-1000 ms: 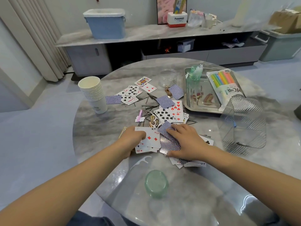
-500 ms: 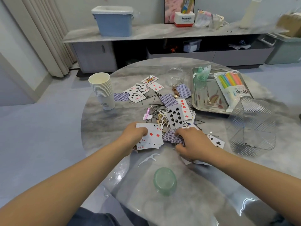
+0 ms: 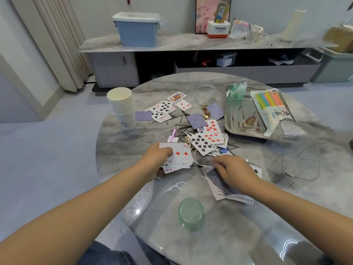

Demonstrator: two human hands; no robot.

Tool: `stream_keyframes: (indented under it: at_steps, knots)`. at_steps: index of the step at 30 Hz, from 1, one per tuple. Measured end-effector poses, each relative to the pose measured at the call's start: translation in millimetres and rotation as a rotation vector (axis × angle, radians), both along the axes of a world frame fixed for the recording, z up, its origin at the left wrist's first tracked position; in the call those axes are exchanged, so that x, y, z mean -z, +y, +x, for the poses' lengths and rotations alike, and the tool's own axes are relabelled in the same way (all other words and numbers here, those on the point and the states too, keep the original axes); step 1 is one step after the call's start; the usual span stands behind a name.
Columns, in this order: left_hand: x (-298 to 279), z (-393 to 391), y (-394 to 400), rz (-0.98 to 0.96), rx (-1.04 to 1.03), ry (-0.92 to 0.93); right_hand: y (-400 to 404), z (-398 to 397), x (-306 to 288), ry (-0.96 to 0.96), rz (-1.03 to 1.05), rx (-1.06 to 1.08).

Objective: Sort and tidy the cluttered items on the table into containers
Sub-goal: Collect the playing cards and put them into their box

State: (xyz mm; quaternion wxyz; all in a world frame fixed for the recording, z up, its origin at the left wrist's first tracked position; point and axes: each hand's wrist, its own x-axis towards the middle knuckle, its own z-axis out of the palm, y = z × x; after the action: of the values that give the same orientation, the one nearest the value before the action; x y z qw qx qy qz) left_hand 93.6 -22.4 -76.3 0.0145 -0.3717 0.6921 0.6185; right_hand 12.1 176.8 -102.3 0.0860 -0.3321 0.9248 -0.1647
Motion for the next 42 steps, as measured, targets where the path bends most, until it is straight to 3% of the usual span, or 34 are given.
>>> stream_keyframes:
  at_steps: [5, 10, 14, 17, 18, 21, 23, 26, 30, 34, 42]
  knots:
    - [8, -3, -1, 0.052, -0.02, -0.007, 4, -19, -17, -0.146, -0.082, 0.162]
    - [12, -4, 3, 0.151, 0.082, -0.001, 3, -23, -33, -0.395, -0.248, 0.157]
    - [17, -6, 2, 0.163, 0.097, 0.018, 5, -26, -39, -0.44, -0.363, 0.244]
    - [17, -7, 4, 0.176, 0.119, 0.031, 6, -23, -43, -0.673, -0.474, 0.241]
    - [17, -7, 6, 0.231, 0.127, 0.042, 5, -20, -41, -0.678, -0.443, 0.21]
    - [14, -8, 14, 0.419, 0.116, 0.059, -5, -8, -26, -0.403, -0.219, 0.124]
    - [14, -7, 20, 0.44, 0.211, 0.102, -12, 0, -16, -0.339, -0.23, 0.118]
    - [17, -3, 24, 0.277, 0.357, 0.179, -16, 7, -9, -0.297, -0.351, 0.087]
    - [25, 1, 17, 0.06, 0.344, 0.244, -17, 10, -6, -0.361, -0.335, 0.0]
    - [31, 1, 6, -0.039, 0.37, 0.258, -20, 14, -1, -0.153, -0.345, -0.056]
    - [45, 3, 11, -0.053, 0.356, 0.269, -17, 16, 18, -0.35, -0.427, -0.026]
